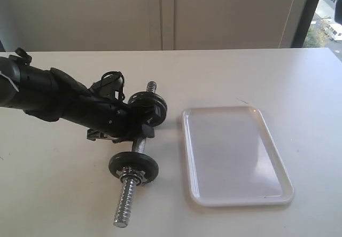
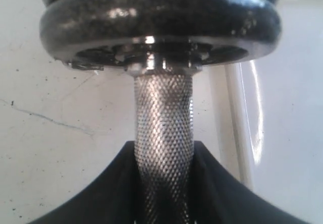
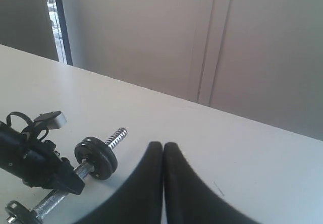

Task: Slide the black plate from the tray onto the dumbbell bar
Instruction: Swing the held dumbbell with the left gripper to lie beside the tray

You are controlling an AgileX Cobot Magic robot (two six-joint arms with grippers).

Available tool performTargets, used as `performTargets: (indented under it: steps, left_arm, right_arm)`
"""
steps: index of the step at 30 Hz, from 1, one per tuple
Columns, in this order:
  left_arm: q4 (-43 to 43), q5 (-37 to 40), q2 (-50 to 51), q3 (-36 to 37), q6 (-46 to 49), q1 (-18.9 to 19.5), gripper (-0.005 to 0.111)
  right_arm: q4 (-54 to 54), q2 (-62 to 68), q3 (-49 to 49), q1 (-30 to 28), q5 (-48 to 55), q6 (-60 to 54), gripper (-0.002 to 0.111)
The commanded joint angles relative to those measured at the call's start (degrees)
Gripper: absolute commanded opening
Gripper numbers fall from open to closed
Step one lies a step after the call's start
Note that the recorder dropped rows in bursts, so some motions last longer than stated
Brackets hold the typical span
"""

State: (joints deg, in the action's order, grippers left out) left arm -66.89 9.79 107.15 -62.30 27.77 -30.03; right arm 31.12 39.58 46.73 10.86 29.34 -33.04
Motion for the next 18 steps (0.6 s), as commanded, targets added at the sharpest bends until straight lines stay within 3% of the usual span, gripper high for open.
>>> performTargets:
  steps: [1,18]
  left_arm:
    - [-7.6,0.5,-4.2,-2.3,0.0,-0.4,0.0]
    - [-7.8,1.0,-3.5,-2.3,-0.9,-0.4,0.0]
  right_arm:
    - [0.0,-0.3,-0.1,0.1,-1.0,0.9,0.0]
    - [0.0,-0.8,-0.1,0.1,-1.1,1.4,0.0]
